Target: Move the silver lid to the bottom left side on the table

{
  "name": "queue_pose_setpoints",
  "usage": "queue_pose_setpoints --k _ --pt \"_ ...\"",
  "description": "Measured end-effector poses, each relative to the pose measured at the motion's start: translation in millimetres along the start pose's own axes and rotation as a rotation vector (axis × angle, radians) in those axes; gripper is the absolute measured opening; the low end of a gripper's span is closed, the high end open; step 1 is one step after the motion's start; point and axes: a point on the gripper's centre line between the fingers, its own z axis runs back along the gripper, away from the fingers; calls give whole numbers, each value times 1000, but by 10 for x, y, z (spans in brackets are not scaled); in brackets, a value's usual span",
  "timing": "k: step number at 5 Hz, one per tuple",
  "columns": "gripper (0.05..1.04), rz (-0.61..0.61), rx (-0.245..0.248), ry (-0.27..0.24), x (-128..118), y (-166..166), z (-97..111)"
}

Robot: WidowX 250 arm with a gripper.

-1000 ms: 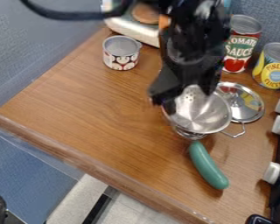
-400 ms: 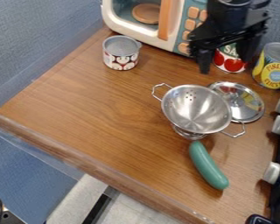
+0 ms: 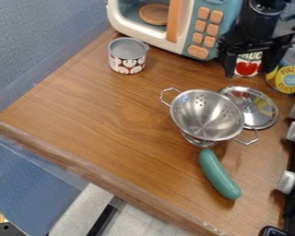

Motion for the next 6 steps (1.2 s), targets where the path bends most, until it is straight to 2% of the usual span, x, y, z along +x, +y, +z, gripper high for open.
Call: queue_pose_setpoints --k 3,4,5,6 --pt "1001 -98 48 94 -70 -17 -397" --pt "966 -140 53 157 -172 -27 -540" --pt "719 -144 29 177 -178 -65 -605" --pt "420 -147 0 182 -144 -75 -609"
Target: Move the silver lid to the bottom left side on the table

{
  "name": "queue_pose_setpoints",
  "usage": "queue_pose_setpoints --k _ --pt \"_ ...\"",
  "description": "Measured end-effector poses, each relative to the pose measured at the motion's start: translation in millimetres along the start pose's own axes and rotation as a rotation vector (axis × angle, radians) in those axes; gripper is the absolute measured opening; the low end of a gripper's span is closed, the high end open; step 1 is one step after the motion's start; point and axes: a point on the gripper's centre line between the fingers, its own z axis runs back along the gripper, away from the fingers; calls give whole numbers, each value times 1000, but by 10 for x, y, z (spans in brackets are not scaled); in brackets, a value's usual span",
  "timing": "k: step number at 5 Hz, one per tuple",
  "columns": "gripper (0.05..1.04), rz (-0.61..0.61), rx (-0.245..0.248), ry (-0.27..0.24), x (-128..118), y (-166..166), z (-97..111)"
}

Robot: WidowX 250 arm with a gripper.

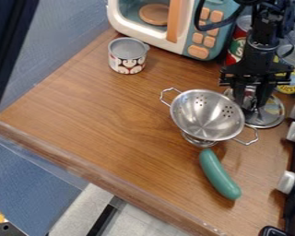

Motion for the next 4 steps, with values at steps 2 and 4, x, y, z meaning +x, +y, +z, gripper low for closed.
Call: queue_pose_setpoints --k 2,4 --pt "75 22 15 -18 0 44 -19" --pt "55 68 30 -76 41 120 85"
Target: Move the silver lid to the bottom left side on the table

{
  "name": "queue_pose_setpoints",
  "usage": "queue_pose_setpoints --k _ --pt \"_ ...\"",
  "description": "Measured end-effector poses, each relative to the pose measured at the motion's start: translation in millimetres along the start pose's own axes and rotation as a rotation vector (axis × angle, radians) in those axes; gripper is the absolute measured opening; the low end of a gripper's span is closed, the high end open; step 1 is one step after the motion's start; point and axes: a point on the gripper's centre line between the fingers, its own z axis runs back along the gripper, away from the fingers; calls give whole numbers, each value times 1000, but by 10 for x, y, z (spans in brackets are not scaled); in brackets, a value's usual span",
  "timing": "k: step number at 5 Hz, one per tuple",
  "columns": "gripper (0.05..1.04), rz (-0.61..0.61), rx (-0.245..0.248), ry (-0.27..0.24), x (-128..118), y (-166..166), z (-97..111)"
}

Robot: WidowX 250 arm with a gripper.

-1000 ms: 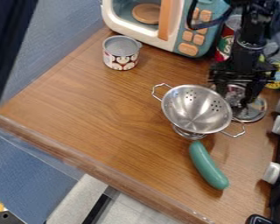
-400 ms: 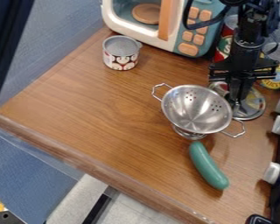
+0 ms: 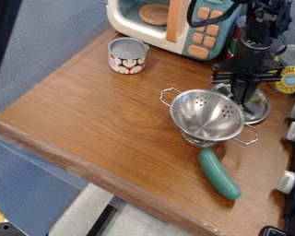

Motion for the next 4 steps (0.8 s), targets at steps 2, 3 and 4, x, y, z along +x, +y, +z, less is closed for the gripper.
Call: queue_pose_setpoints --k 2,3,4 --pt "55 101 -102 -110 100 55 544" --pt "55 149 -121 -168 92 171 851" --pt "55 234 -125 -225 107 414 1128"
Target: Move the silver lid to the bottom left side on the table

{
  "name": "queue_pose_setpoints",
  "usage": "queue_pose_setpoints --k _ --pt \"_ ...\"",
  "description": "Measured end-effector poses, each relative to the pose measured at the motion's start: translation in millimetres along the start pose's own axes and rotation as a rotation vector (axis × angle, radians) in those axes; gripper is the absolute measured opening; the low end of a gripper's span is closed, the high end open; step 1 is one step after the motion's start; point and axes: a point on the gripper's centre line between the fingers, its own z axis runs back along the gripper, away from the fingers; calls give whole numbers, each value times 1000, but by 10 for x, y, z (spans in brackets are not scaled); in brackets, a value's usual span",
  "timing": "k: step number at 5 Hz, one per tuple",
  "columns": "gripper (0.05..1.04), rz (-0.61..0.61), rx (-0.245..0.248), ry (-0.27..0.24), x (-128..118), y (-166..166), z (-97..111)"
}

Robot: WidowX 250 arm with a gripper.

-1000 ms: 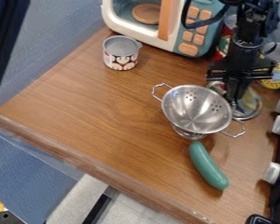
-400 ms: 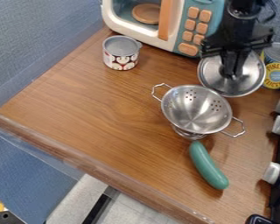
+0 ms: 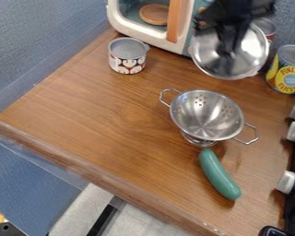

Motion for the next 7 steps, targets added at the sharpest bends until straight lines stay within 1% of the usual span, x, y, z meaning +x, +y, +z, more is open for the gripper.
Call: queue_pose_setpoints --k 1,2,3,4,5,6,7 --pt "54 132 48 -34 195 414 95" --pt "52 248 99 -23 291 886 85" --pt "52 350 174 -42 383 1418 133" --pt "52 446 252 -22 343 1954 94" --pt "52 478 283 26 221 2204 34" --pt "52 520 330 57 116 2437 -40" --pt "51 543 355 65 56 2527 -158"
